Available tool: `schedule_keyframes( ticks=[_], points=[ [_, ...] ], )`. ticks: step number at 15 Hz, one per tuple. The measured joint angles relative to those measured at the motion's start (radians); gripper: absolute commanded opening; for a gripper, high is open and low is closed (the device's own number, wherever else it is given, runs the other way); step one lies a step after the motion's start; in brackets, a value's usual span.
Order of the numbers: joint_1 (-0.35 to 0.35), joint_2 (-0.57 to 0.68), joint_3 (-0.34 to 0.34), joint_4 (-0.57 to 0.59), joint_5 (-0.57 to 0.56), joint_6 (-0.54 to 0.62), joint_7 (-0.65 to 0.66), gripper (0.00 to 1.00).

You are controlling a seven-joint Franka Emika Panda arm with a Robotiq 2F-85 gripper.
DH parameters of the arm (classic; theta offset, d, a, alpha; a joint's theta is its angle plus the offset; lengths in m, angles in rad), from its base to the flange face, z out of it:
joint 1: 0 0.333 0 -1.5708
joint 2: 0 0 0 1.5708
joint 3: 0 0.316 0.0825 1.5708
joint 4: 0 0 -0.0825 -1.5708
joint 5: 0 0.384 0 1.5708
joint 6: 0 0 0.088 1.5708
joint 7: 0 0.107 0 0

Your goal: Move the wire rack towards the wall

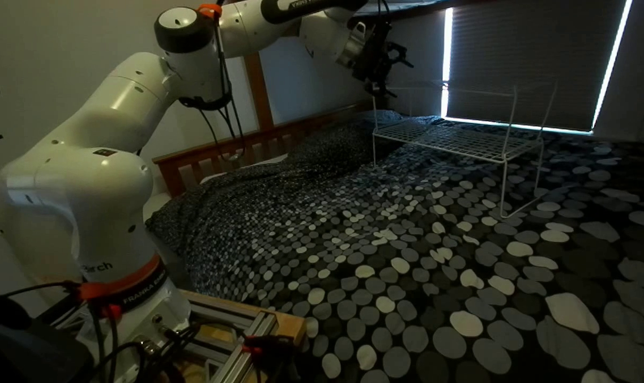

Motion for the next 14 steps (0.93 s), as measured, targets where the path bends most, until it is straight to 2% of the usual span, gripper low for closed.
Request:
schedule_keyframes(
  ticks=[5,10,14],
  points=[
    [0.047,-0.004,0.002,-0.011,0.005,0.248,0.138,1.0],
    [0.152,-0.031,-0.019,-0.091,0.023,0.279,0.377,1.0],
    [0.28,-0.009,-0.135,-0.138,-0.073,0.309,0.586,1.0]
  ],
)
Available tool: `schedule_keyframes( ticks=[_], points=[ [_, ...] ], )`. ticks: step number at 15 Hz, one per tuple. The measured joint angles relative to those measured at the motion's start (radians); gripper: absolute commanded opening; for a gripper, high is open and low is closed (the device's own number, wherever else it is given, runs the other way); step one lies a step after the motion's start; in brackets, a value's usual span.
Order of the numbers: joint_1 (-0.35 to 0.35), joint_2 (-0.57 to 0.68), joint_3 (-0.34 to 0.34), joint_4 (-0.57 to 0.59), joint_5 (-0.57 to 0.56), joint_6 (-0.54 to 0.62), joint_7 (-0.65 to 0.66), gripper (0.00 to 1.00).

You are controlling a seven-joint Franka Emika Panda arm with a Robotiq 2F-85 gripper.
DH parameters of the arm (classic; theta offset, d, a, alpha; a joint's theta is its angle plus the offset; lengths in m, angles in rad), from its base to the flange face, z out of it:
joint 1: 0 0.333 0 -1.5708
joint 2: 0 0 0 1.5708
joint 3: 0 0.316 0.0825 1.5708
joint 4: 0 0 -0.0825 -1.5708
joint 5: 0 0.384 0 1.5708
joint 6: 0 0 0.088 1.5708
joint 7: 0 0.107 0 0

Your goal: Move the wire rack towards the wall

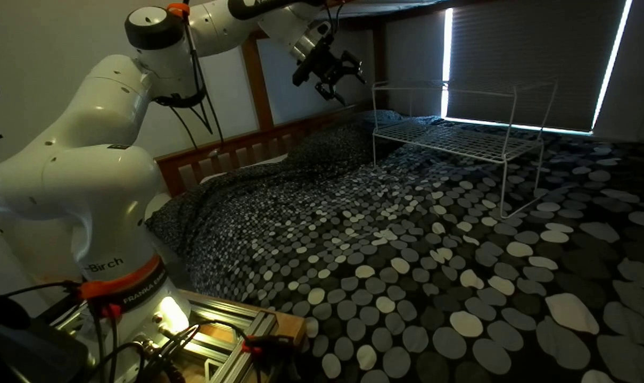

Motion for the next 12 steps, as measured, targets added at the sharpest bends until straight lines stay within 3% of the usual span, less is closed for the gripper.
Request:
schedule_keyframes(
  ticks=[3,7,12],
  points=[
    [0.069,0.038,-0.068,-0.077,-0.036,0.021,0.017,1.0],
    [0.12,0.037,-0.068,-0.267,-0.026,0.015,-0.096,1.0],
    [0.122,-0.002,-0.057,-0.277,-0.025,0.014,-0.117,1.0]
  ],
)
